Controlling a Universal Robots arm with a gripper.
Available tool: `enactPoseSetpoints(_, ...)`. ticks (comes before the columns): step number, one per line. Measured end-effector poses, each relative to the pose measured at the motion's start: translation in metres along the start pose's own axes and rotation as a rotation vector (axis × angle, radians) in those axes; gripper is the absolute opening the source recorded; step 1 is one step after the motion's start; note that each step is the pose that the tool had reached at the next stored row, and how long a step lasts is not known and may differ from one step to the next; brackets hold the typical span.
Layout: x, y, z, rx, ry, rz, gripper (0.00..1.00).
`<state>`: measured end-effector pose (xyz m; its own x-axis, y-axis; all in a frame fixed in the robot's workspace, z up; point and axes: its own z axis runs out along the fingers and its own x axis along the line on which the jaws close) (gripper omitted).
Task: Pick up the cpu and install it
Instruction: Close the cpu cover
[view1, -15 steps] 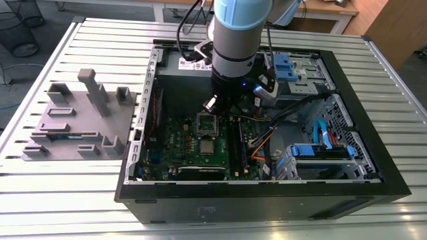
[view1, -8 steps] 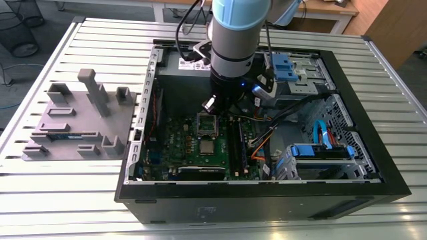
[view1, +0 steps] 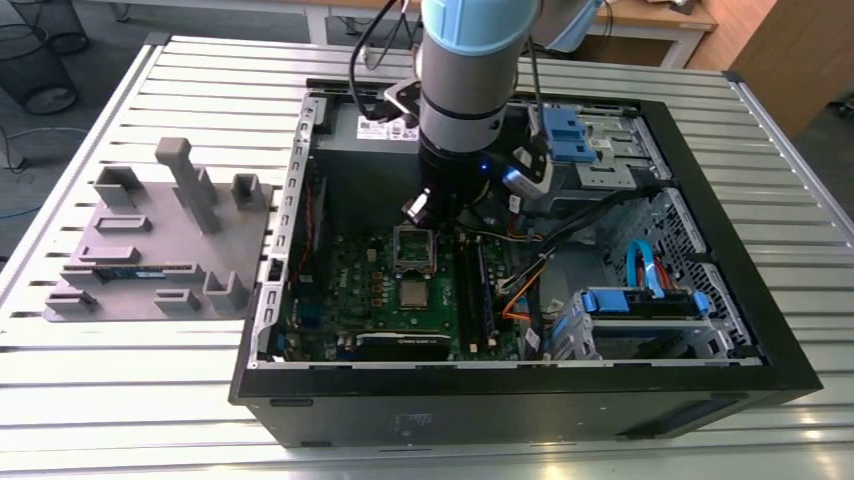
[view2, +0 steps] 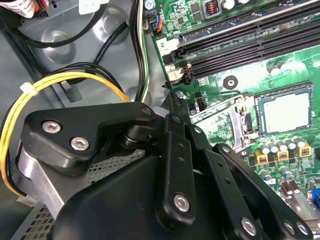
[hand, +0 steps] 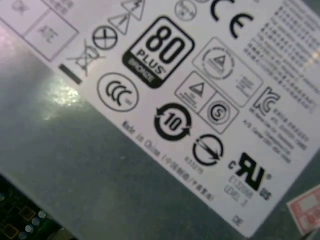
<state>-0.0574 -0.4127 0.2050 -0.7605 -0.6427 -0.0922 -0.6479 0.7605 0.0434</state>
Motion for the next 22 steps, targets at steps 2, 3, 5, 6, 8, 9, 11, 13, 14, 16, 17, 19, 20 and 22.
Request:
enactPoseSetpoints(2,0.0000,0.0001,-0.0016,0.0047,0.0040,0.000,0.11)
enactPoseSetpoints(3,0.0000,0.0001,-0.0023,0.0080,0.0068,0.000,0.11)
enactPoseSetpoints(5,0.0000,0.0000,-0.0037,0.0151,0.0128,-0.001,0.11)
enactPoseSetpoints(6,0.0000,0.0001,-0.0045,0.0192,0.0164,-0.001,0.11)
enactPoseSetpoints(8,0.0000,0.0001,-0.0061,0.0269,0.0230,-0.001,0.11)
enactPoseSetpoints(9,-0.0001,0.0001,-0.0069,0.0305,0.0260,-0.002,0.11)
enactPoseSetpoints(11,0.0000,0.0002,-0.0087,0.0372,0.0318,-0.002,0.11)
enactPoseSetpoints(13,-0.0001,0.0003,-0.0104,0.0419,0.0357,-0.002,0.11)
enactPoseSetpoints(14,-0.0002,0.0003,-0.0114,0.0435,0.0371,-0.002,0.11)
enactPoseSetpoints(16,-0.0004,0.0004,-0.0134,0.0447,0.0382,-0.002,0.11)
enactPoseSetpoints(17,-0.0005,0.0005,-0.0144,0.0448,0.0383,-0.002,0.11)
enactPoseSetpoints(19,-0.0007,0.0006,-0.0163,0.0453,0.0386,-0.002,0.11)
enactPoseSetpoints(20,-0.0007,0.0006,-0.0170,0.0455,0.0388,-0.003,0.11)
enactPoseSetpoints(22,-0.0008,0.0007,-0.0179,0.0457,0.0388,-0.003,0.11)
